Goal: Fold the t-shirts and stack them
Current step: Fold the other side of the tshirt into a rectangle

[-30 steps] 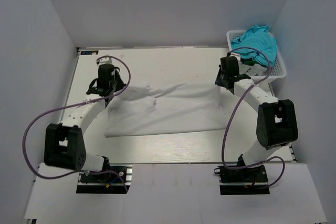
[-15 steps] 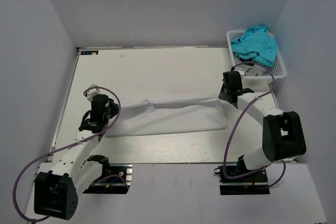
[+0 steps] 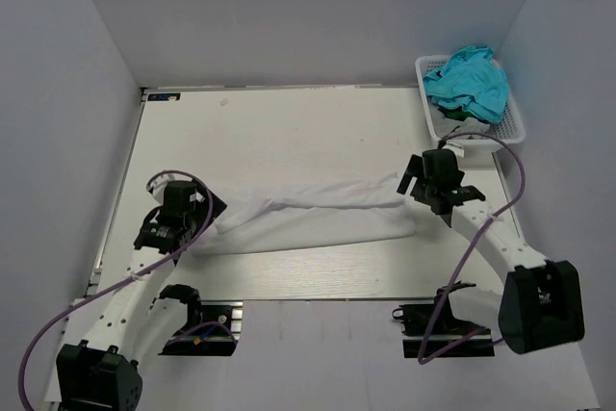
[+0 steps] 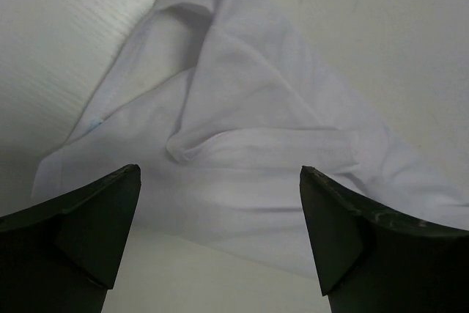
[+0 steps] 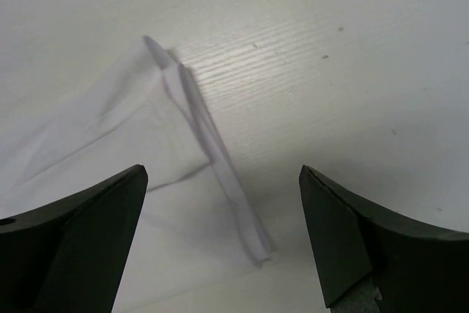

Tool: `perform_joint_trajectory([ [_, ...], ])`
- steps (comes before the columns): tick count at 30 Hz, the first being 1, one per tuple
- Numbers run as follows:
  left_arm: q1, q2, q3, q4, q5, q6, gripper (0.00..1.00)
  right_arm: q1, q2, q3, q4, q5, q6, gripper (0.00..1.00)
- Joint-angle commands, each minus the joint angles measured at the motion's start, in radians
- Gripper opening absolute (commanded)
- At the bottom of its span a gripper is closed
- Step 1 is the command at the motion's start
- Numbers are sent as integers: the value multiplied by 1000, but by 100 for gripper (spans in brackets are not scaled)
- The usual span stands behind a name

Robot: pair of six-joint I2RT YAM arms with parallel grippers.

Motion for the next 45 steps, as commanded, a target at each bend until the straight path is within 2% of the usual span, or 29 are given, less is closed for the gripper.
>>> perform_joint_trajectory([
  [1, -1, 54, 144, -36, 30, 62, 100, 2, -80, 42, 40, -114, -57, 90],
  [3, -1, 111, 192, 42, 92, 126, 100, 5, -92, 36, 89, -185, -73, 90],
  [5, -1, 229, 201, 123, 205, 163, 100, 15, -81, 30, 155, -333, -100, 90],
  [8, -24, 383, 262, 240, 324, 191, 100, 22, 20, 59, 200, -452, -114, 90],
  [9, -24, 485, 303, 270, 346, 213, 100, 33, 61, 77, 200, -484, -119, 90],
  [13, -101, 679, 416, 266, 354, 257, 100, 59, 156, 93, 218, -546, -117, 90],
  [16, -150, 743, 459, 257, 353, 289, 100, 68, 207, 68, 237, -559, -99, 90],
  [22, -202, 779, 468, 226, 312, 310, 100, 61, 259, 19, 218, -495, -39, 90],
  [32, -291, 810, 459, 192, 346, 343, 100, 56, 269, 11, 160, -377, -18, 90],
  [40, -409, 612, 250, 192, 470, 278, 100, 51, 287, 26, 144, -352, -27, 90],
  [45, -493, 570, 229, 137, 536, 280, 100, 51, 308, 37, 126, -319, -42, 90],
])
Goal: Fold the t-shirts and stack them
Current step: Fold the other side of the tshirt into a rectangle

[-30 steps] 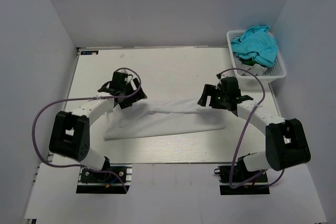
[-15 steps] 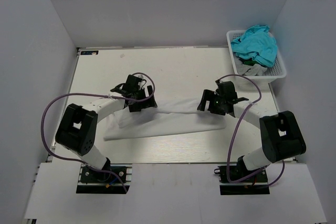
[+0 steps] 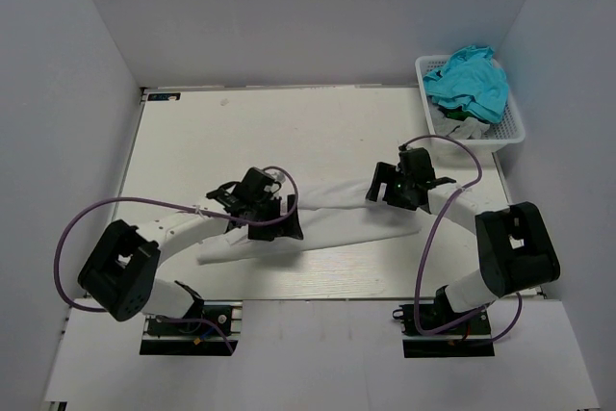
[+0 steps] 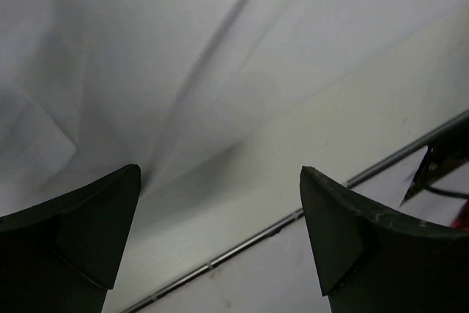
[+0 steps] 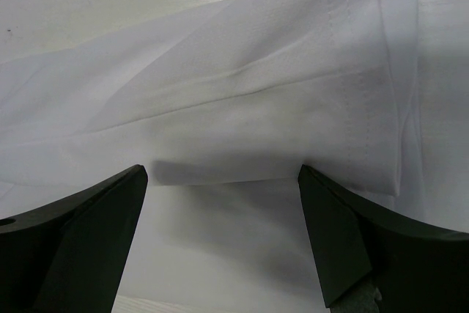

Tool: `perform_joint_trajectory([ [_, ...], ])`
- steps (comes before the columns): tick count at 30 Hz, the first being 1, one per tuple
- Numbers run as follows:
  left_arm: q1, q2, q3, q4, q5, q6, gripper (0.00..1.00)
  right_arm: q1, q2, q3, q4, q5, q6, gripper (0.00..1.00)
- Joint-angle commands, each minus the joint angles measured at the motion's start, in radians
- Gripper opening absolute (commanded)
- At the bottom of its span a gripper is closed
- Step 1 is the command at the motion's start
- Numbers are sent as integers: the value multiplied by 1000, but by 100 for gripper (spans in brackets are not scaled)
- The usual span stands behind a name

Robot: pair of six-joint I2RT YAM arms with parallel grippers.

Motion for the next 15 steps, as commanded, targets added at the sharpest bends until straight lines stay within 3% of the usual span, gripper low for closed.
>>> perform_joint_trajectory([
  [1, -52, -56, 6, -55, 72, 10, 100, -9, 36, 15, -64, 63, -19, 90],
  [8, -70, -87, 206, -236, -418, -45, 100, -12, 30, 20, -73, 65, -36, 90],
  [12, -44, -61, 265, -236, -551, -59, 100, -18, 27, 26, -80, 68, -41, 90],
  [15, -44, -1, 290, -224, -540, -59, 100, -14, 29, 26, -76, 66, -39, 90],
])
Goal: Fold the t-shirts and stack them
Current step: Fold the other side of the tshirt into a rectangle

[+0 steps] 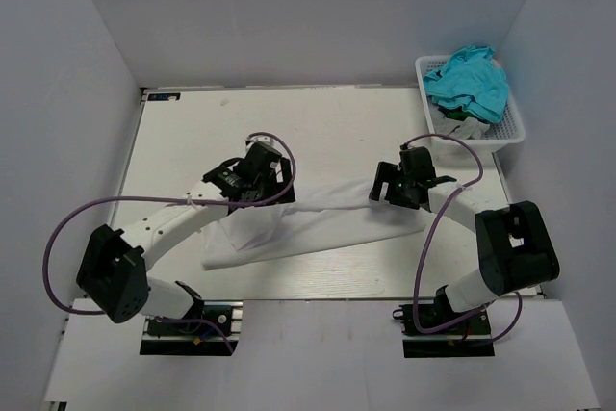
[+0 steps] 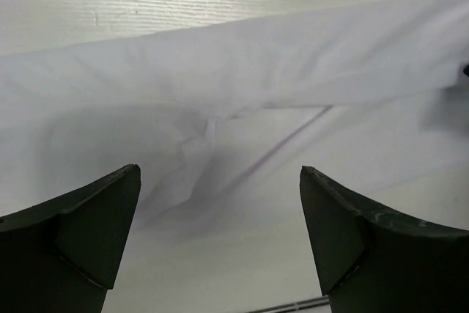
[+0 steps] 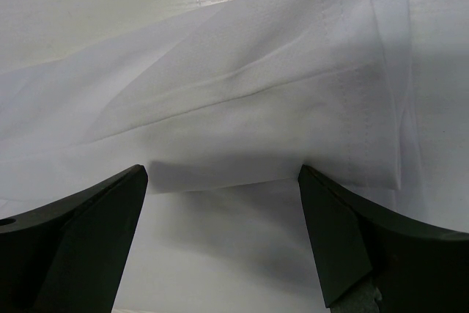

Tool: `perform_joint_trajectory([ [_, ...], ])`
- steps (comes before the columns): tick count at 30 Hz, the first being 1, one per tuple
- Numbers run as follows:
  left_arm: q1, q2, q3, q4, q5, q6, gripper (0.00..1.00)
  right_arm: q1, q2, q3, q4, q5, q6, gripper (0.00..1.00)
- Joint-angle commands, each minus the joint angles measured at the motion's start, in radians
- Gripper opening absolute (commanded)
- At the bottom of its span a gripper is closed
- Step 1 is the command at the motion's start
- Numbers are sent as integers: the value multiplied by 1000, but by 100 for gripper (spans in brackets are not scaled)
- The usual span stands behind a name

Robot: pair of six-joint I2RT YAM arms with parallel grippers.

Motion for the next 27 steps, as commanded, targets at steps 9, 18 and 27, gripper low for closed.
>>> perform_joint_trajectory([
  [9, -33, 260, 77, 133, 165, -25, 100, -9, 4, 8, -63, 33, -14, 90],
  [18, -110, 236, 49, 172, 243, -65, 100, -14, 1, 2, -58, 38, -12, 90],
  [27, -154, 289, 127, 14, 65, -119, 100, -12, -51, 19, -75, 35, -26, 90],
])
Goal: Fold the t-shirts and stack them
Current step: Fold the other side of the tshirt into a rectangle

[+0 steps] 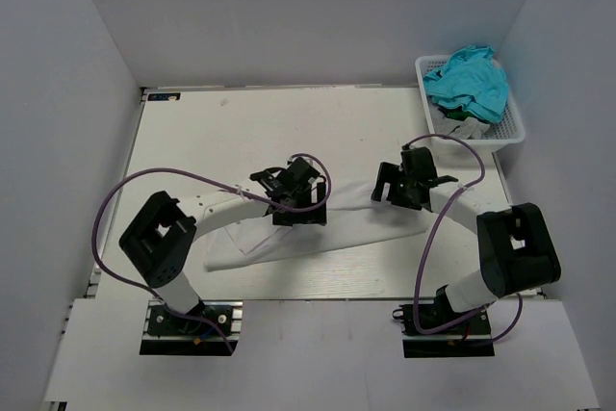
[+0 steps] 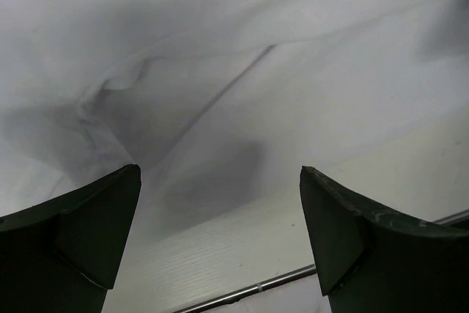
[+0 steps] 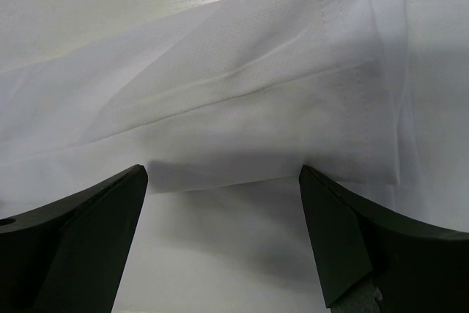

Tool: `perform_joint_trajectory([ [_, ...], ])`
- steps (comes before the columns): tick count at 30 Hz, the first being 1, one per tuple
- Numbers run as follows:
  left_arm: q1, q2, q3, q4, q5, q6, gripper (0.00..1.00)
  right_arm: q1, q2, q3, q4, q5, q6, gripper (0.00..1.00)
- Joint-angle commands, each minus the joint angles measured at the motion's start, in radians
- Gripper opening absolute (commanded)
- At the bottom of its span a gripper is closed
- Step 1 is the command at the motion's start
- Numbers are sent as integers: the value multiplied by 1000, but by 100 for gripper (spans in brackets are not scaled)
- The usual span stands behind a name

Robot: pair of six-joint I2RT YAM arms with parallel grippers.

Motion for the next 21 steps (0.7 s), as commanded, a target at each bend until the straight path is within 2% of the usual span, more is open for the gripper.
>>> perform_joint_trajectory([
  [1, -6, -42, 68, -95, -111, -55, 100, -5, -94, 17, -58, 19, -39, 90],
  [8, 27, -242, 21, -191, -312, -171, 100, -2, -251, 25, -63, 28, -78, 90],
  [11, 52, -242, -1, -267, -343, -223, 100, 4, -276, 14, -50, 64, -81, 90],
  [14, 76, -242, -47, -376, -374, -341, 100, 3, -256, 16, -35, 88, -91, 90],
  [18, 157, -228, -182, -333, -343, -397, 100, 9, -155, 65, -23, 97, -102, 90],
  [21, 225, -169, -203, -272, -280, -417, 100, 18, -83, 92, 14, 89, -104, 90],
])
